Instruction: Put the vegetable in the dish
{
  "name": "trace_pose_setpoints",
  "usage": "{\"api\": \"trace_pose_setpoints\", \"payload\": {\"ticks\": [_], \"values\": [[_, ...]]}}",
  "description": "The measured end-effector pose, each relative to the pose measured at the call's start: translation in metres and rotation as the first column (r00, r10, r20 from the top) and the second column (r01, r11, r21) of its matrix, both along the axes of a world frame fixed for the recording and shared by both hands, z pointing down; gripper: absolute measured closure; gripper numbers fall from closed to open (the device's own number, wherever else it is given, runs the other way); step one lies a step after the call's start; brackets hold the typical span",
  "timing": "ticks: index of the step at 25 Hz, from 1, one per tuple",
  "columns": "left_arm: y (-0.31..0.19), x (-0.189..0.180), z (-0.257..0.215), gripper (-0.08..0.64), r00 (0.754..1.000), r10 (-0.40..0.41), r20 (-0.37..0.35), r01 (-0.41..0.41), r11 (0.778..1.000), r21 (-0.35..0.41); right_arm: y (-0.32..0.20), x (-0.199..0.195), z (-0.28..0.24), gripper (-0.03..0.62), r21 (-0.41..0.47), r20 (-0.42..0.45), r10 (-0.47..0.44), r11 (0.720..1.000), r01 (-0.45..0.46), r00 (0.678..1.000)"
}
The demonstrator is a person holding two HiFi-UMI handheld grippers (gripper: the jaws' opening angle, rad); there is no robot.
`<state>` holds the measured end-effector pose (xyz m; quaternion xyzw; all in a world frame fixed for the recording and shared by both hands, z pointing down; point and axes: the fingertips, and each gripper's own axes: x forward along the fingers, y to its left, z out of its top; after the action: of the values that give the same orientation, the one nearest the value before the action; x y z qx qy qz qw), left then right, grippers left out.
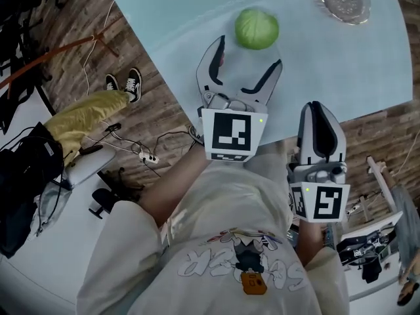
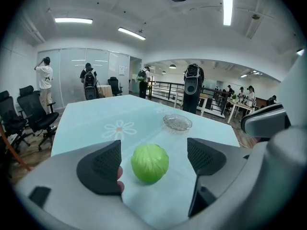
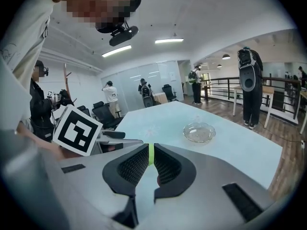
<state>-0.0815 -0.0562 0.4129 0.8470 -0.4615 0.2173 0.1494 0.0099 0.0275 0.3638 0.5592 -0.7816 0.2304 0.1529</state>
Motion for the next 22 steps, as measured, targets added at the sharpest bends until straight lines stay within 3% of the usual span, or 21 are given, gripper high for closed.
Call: {"api": "trace_pose_setpoints", "payload": {"ticks": [22], "values": [[-0.047, 0.028, 0.081, 0.114, 0.998, -0.01, 0.069, 0.015, 0.997, -0.073, -0.03, 0.018, 0.037, 0.552, -0.069, 0.05, 0.03, 0.997, -0.027, 0.998]]}}
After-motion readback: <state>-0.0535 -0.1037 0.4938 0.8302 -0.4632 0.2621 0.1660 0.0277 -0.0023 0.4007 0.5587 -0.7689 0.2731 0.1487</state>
